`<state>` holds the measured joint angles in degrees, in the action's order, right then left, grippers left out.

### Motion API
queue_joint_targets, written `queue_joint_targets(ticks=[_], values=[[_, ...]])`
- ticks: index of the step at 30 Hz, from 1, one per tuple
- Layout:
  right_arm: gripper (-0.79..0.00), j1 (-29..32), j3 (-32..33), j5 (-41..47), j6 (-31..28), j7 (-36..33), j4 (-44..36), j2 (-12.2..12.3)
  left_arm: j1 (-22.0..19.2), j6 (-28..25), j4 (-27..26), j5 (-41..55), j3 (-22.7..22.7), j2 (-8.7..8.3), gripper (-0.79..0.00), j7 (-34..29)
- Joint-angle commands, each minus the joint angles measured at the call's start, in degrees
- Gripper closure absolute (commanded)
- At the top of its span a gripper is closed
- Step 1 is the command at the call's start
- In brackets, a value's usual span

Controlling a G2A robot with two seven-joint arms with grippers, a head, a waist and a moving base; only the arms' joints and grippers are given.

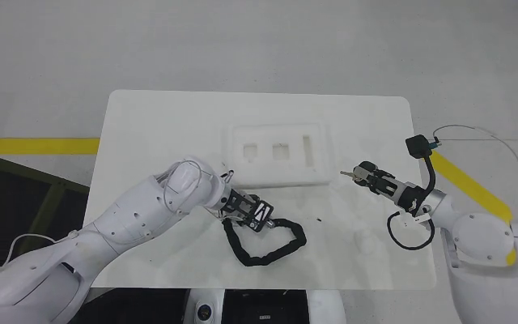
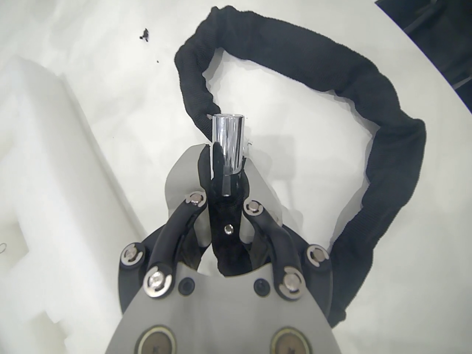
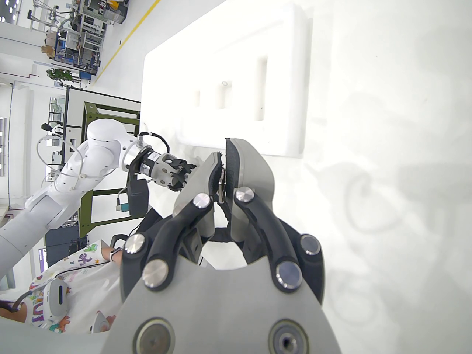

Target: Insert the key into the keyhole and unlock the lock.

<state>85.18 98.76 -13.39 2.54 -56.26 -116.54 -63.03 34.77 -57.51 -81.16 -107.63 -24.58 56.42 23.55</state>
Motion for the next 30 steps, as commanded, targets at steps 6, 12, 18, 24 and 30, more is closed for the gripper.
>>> queue_joint_targets(ticks=[6,12,18,24,30], values=[[0.0,0.0,0.0,0.0,0.0,0.0,0.0,0.0,2.1,2.3,0.3,6.4,-4.5,-1.12,0.0,3.3],[0.0,0.2,-4.4,-0.3,-1.4,0.5,-1.6,0.0,5.0,4.9,-1.2,10.2,-8.9,-2.53,0.0,4.1],[0.0,-0.3,-10.0,0.3,-0.2,0.7,-3.6,-0.1,8.7,8.9,-2.1,12.8,-13.3,-3.97,0.0,5.9],[0.0,-1.2,-15.2,-0.4,3.5,2.6,-5.5,-0.4,11.5,14.5,-2.9,12.3,-15.9,-4.62,0.0,12.1],[0.0,-1.6,-17.8,-1.4,6.6,6.1,-8.5,-0.5,11.9,17.1,-1.7,9.7,-16.6,-4.55,0.0,16.5]])
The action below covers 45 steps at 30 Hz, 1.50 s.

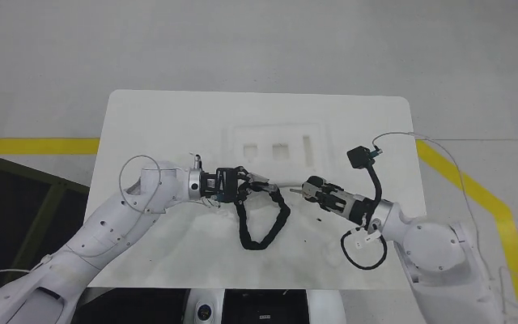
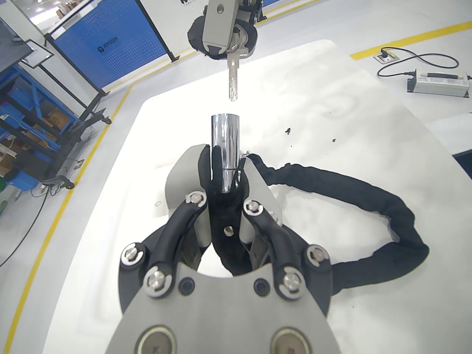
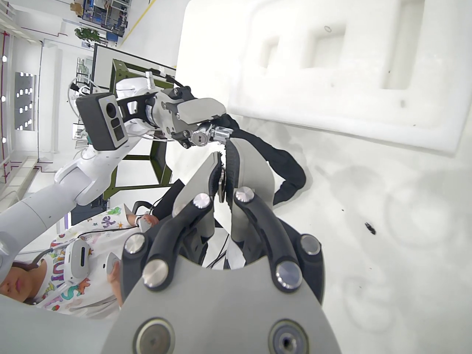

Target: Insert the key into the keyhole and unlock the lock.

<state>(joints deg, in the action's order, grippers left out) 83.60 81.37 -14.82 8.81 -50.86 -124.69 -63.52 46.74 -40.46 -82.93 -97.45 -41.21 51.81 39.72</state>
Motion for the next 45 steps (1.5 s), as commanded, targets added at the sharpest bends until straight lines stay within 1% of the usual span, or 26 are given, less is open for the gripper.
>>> queue_joint_targets(ticks=[1,6,8,20,21,23,24,29,31,38,45], values=[[0.0,0.0,-0.8,0.2,0.7,1.4,-0.7,-0.1,-0.1,0.2,0.2,-0.9,0.1,0.14,0.0,0.7],[0.0,-0.3,-2.5,1.3,2.7,3.9,-0.8,-0.3,-0.5,1.3,1.2,-2.9,0.6,0.61,0.0,2.2],[0.0,-0.3,-2.5,1.3,2.7,3.9,-0.8,-0.3,-0.6,0.8,1.8,-2.6,0.7,0.77,0.0,3.0],[0.0,-0.3,-2.5,1.3,2.7,3.9,-0.8,-0.3,-0.6,0.8,1.8,-2.6,0.7,0.77,0.0,3.0],[0.0,-0.1,-2.8,2.9,1.8,4.4,-0.8,-0.4,-0.6,0.8,1.8,-2.6,0.7,0.77,0.0,3.0],[0.0,0.0,-2.4,3.4,1.1,4.7,-0.6,-0.3,-0.2,2.1,1.6,-3.7,0.6,0.78,0.0,1.0],[0.0,0.1,-2.3,3.8,0.9,4.4,-0.8,-0.3,0.2,2.4,1.9,-3.1,0.4,0.81,0.0,1.2],[0.0,0.9,-1.9,4.6,1.2,3.4,-2.1,-0.1,0.6,3.4,5.5,-2.5,-0.7,0.82,0.0,5.1],[0.0,1.3,-2.0,5.2,2.1,3.6,-2.5,-0.1,0.7,3.6,6.3,-3.0,-0.8,0.81,0.0,7.7],[0.0,0.1,-5.7,5.4,5.3,4.4,-2.1,-0.3,0.5,2.9,8.7,-6.7,-0.5,0.67,0.0,15.4],[0.0,-2.7,-9.3,4.2,8.1,5.1,-1.5,-0.5,0.1,1.5,9.7,-7.3,0.5,1.22,0.0,17.6]])
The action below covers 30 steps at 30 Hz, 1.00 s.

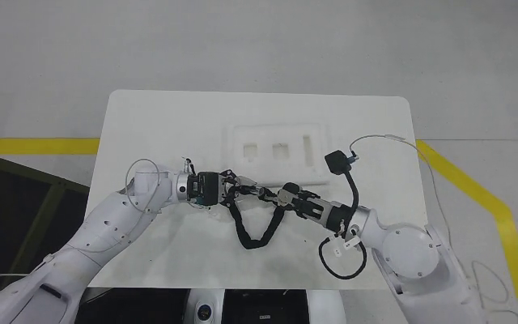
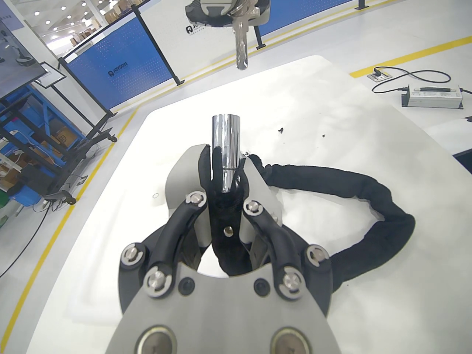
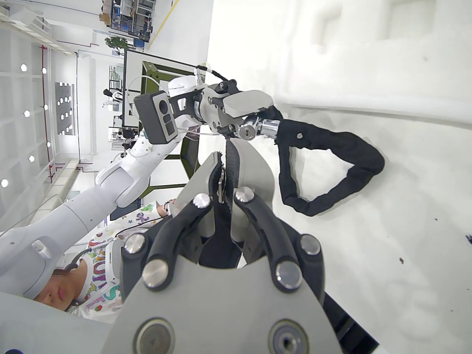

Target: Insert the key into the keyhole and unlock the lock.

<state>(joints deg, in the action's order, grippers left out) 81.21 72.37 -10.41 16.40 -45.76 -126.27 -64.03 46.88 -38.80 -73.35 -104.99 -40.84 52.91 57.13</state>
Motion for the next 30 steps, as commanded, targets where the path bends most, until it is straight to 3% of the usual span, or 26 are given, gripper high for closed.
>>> queue_joint_targets(ticks=[1,30], values=[[0.0,-0.6,-0.6,-0.7,1.1,0.0,0.2,0.0,-0.1,-0.2,0.3,0.4,0.3,0.24,0.0,0.1],[0.0,-3.3,-4.6,-5.1,6.1,3.0,1.1,-0.1,-0.2,-0.3,0.5,0.5,0.5,0.41,0.0,-0.1]])
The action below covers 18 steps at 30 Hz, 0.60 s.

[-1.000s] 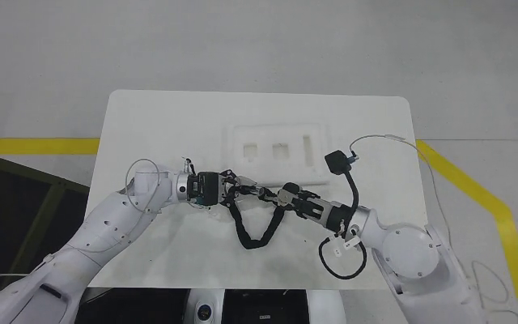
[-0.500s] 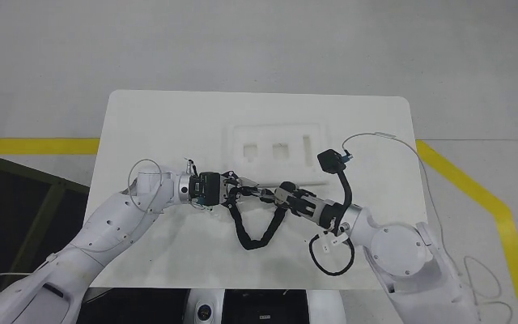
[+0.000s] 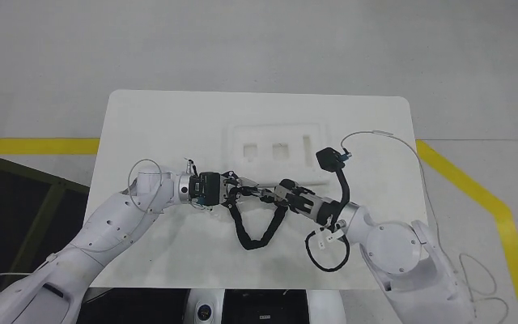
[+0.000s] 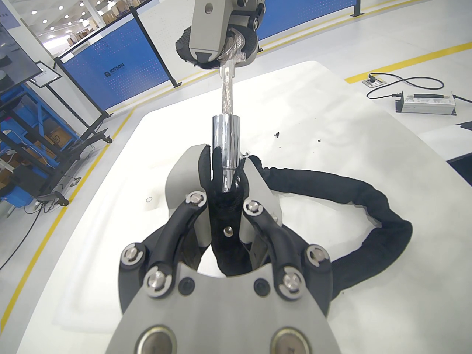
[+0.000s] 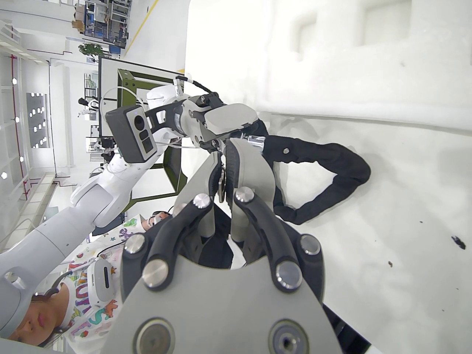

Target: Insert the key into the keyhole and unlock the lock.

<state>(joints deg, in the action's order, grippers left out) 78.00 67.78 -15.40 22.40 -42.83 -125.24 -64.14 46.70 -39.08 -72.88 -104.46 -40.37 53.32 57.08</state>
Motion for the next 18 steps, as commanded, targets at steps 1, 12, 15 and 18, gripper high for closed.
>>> queue_joint_targets(ticks=[1,12,15,18], values=[[0.0,-0.1,-0.1,-0.1,0.1,0.1,0.1,0.0,0.0,0.0,0.0,0.0,0.0,0.0,0.0,0.0],[0.0,-0.8,-0.8,-0.7,1.2,0.2,0.5,0.0,0.0,0.0,0.0,0.0,0.0,0.0,0.0,0.0],[0.0,-1.0,-1.2,-0.8,1.4,0.5,0.9,-0.1,0.0,0.0,0.0,0.0,0.0,0.0,0.0,0.0],[0.0,-1.3,-1.5,-0.7,1.6,0.8,1.2,-0.1,0.0,0.0,0.0,0.0,0.0,0.0,0.0,0.0]])
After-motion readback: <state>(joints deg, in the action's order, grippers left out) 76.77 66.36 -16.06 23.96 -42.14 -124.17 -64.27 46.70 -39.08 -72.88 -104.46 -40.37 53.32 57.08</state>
